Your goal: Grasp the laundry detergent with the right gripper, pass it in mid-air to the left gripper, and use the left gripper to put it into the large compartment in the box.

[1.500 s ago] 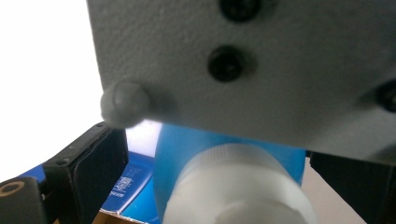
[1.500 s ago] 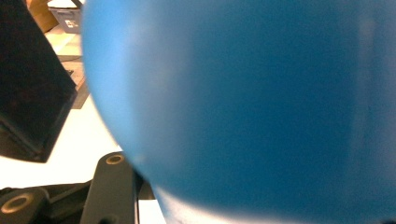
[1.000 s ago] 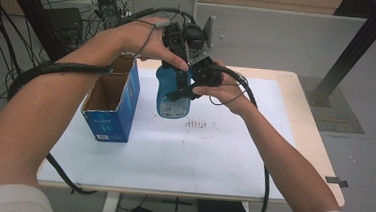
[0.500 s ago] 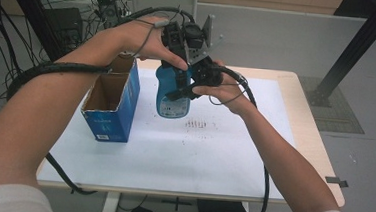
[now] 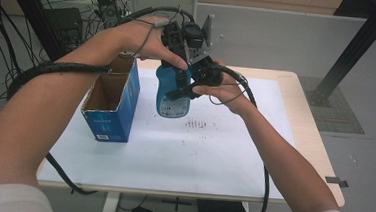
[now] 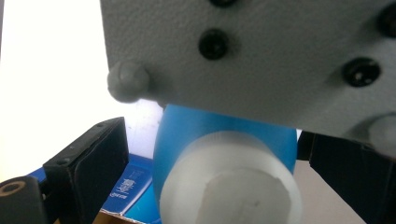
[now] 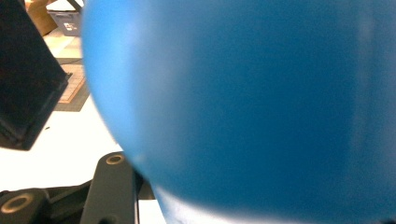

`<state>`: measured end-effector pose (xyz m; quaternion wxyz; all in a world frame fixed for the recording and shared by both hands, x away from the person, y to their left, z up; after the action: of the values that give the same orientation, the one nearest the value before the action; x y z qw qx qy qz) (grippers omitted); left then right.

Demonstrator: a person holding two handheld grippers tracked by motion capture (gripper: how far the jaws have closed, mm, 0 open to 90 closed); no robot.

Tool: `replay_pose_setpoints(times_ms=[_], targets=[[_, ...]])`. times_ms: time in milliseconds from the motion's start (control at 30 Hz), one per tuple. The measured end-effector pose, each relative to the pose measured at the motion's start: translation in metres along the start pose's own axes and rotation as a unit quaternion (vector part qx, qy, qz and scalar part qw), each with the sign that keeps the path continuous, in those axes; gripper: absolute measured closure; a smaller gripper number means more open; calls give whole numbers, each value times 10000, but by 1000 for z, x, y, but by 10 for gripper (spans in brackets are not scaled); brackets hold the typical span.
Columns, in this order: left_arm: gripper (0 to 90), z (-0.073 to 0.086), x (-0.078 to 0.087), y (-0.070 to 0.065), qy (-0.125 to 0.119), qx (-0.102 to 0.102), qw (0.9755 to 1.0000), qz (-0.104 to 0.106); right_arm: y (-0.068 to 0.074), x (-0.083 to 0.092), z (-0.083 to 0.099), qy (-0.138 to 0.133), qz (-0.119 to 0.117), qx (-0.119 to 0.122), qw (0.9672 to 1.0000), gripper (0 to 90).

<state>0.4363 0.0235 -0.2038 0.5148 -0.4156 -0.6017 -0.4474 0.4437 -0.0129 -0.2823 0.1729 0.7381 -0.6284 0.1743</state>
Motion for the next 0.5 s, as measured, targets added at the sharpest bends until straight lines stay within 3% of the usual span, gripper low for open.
replay_pose_setpoints(times_ms=[500], targets=[[52,0,0,0,-24,-8,10000,-10,0,0,-1,-31,-1,-4,10000,443]])
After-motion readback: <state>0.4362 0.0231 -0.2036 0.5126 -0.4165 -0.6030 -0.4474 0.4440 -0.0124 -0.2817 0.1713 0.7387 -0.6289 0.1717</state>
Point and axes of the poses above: each handheld gripper's, and its own axes: x roughly backward along the jaws, z roughly out of its underside, y roughly to its left, the point moved 7 cm from there along -x, roughly forward along the jaws, and after that the axes turned 4 degrees about -z, right-handed, at the moved point
